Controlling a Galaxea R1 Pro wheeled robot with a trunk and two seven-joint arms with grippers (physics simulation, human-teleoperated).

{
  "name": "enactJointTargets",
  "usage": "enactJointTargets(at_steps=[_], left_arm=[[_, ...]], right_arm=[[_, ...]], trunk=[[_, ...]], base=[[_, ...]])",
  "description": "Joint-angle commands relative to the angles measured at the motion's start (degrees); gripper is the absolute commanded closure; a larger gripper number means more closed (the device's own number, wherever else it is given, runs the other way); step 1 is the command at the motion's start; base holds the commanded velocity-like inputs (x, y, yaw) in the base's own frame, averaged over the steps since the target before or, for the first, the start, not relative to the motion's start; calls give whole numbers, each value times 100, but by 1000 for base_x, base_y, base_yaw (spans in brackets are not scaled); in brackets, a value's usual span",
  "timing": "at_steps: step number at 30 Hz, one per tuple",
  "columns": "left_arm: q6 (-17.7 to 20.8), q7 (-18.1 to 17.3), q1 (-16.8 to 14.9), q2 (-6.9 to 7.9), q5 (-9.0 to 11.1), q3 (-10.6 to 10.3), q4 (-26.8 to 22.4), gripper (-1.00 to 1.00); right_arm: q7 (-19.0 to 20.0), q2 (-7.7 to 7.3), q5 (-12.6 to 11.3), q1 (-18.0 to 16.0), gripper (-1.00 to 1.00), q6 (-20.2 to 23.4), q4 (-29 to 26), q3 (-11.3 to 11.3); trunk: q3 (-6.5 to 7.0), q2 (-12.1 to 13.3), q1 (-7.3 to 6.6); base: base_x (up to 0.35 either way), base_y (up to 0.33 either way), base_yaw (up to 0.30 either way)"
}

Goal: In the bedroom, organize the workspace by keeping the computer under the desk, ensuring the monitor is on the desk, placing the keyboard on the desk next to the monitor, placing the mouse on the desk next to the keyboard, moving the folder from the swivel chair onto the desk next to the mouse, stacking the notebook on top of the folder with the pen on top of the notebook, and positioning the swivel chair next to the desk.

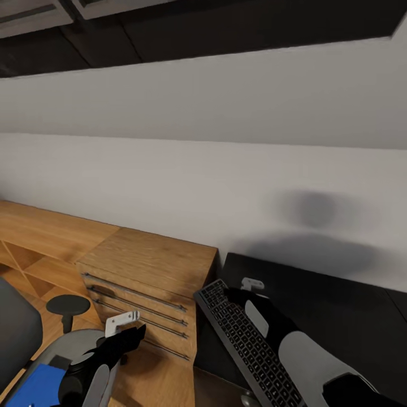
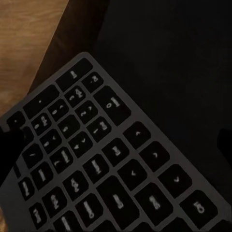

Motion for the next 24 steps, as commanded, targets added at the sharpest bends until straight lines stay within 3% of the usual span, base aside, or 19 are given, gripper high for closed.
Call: enactJointTargets(at_steps=[1, 24], left_arm=[[19, 52, -4, 0, 61, -5, -7, -100], [16, 52, -4, 0, 55, -21, -7, -100]], right_arm=[[-54, -10, -54, 2, -100, 17, -14, 48], [-106, -118, 9, 25, -100, 7, 11, 40]], trunk=[[-26, -47, 23], [-439, -970, 528]], base=[[0, 0, 11], [0, 0, 1]])
